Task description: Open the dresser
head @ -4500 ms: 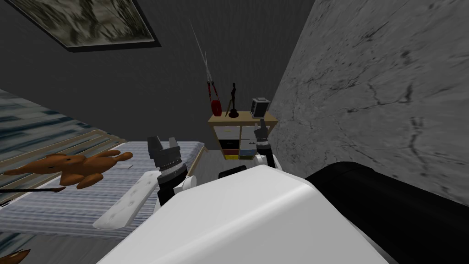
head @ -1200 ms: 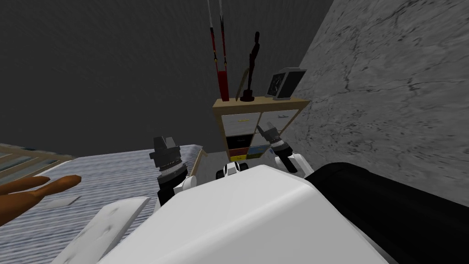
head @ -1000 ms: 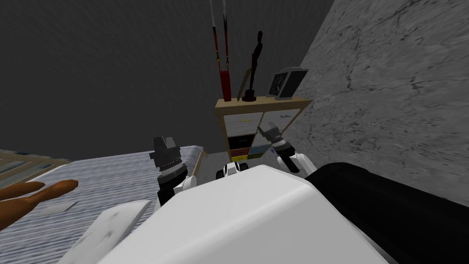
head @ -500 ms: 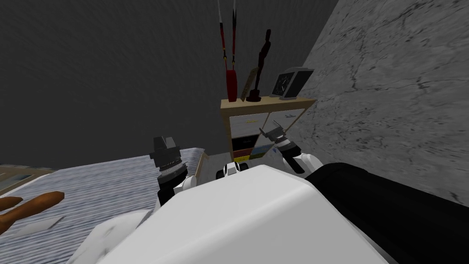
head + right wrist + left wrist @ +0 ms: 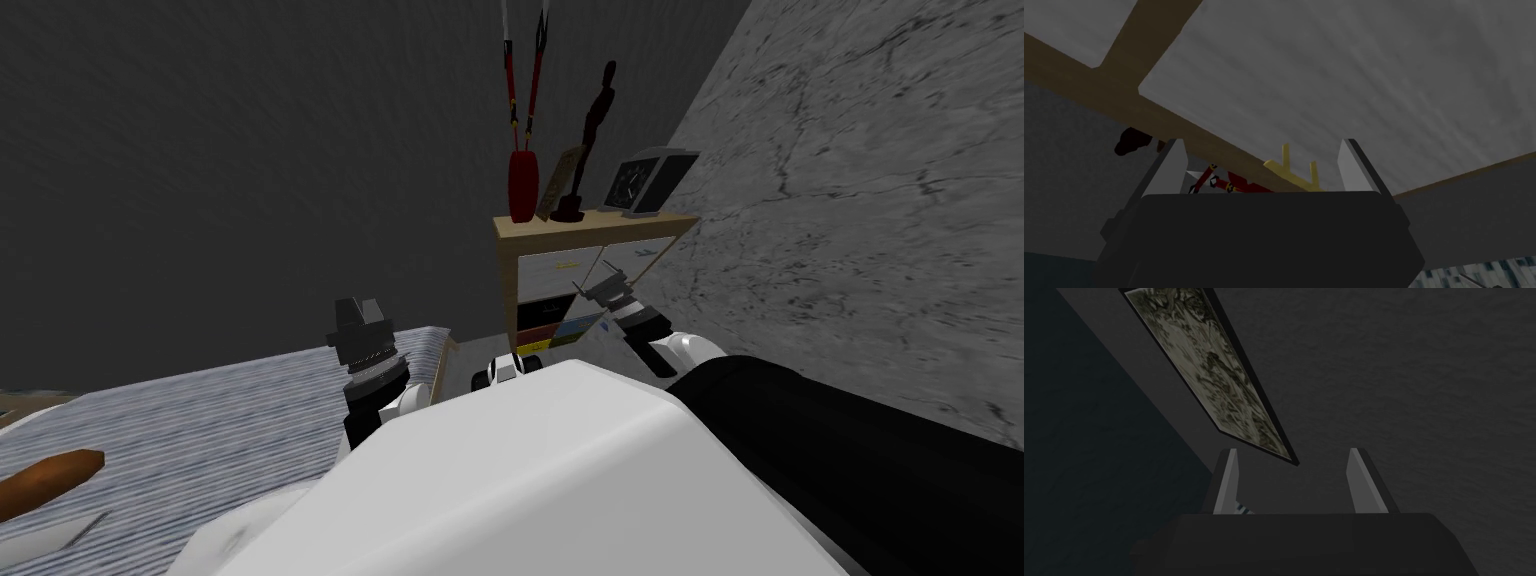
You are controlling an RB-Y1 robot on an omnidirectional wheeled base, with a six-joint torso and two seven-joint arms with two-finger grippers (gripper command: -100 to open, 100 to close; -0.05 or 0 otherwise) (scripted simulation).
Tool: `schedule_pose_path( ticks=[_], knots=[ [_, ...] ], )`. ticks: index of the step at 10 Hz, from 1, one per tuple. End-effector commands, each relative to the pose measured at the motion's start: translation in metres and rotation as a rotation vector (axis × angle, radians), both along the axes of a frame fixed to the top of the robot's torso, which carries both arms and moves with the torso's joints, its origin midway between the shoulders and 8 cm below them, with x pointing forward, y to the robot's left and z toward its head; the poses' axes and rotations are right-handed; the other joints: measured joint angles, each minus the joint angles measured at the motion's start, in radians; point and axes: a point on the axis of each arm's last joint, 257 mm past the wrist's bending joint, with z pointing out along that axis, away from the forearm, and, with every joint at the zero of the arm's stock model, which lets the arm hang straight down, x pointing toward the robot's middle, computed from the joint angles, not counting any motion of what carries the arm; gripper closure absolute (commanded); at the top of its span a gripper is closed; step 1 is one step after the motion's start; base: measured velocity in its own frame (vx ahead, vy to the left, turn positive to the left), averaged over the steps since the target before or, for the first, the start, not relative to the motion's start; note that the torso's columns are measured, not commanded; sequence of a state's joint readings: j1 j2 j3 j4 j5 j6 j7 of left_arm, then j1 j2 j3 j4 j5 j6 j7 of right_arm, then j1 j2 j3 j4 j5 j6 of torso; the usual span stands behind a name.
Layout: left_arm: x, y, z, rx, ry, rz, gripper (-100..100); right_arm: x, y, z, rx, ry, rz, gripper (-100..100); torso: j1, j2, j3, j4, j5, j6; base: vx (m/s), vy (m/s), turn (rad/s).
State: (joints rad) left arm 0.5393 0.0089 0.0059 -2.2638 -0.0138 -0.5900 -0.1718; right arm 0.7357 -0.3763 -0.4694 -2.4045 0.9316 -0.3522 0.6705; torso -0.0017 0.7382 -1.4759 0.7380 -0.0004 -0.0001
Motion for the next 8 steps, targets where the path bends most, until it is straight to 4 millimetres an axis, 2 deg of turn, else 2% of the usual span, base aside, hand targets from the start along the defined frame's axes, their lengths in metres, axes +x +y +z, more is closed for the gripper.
schedule_pose_path(
  ticks=[1,6,7,8],
  knots=[
    [0.000,0.000,0.000,0.000,0.000,0.000,0,-0.002,-0.009,0.002,-0.166,0.010,-0.041,-100,0.000,0.000,0.000,0.000,0.000,0.000,0.056,0.088,-0.063],
    [0.000,0.000,0.000,0.000,0.000,0.000,0,-0.002,-0.016,0.009,-0.415,0.018,-0.074,-100,0.002,0.000,0.000,0.000,0.000,0.000,0.037,0.077,-0.051],
    [0.000,0.000,0.000,0.000,0.000,0.000,0,-0.003,-0.016,0.008,-0.383,0.018,-0.071,-100,0.002,0.000,0.000,0.000,0.001,0.000,0.009,0.037,-0.011],
    [0.000,0.000,0.000,0.000,0.000,0.000,0,-0.007,-0.014,0.017,-0.392,0.017,-0.067,-100,0.000,0.001,0.001,0.000,0.000,0.000,0.103,0.029,-0.041]
  ],
)
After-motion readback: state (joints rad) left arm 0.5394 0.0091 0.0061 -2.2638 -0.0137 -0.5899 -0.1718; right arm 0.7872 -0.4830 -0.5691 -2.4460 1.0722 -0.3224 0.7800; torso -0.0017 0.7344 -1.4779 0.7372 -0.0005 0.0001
